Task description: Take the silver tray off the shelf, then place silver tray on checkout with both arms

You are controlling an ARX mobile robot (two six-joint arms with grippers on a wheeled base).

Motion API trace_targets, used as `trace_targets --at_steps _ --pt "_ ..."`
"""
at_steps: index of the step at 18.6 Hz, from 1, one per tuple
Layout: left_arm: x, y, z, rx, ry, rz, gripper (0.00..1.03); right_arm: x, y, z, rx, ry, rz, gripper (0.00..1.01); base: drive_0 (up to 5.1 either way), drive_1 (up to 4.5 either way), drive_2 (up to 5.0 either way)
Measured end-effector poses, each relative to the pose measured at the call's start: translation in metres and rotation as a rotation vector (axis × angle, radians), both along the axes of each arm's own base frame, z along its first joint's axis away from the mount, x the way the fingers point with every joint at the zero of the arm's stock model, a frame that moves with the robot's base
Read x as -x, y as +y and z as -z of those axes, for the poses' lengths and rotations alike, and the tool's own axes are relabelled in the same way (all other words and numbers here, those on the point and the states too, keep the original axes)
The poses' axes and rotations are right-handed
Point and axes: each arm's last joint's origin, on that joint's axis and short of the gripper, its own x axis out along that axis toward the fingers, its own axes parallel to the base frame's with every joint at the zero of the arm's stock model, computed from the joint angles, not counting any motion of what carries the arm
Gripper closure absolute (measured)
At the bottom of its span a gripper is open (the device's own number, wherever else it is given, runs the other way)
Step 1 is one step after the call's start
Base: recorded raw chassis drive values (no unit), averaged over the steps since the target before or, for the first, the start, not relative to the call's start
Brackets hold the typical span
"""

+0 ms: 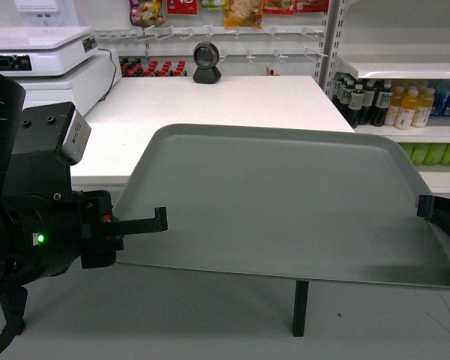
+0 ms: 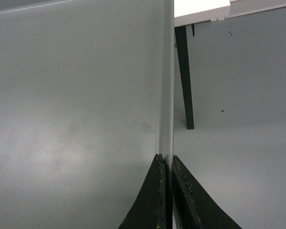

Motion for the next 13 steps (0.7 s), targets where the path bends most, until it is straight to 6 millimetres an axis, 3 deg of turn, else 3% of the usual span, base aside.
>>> trace_targets --at_steps 13 --pt "0.0 -0.0001 -0.0001 0.002 -0.001 0.002 1.01 -0.0001 0.0 -0.0002 -0.001 -0.002 -0.001 0.99 0.0 4.07 -4.0"
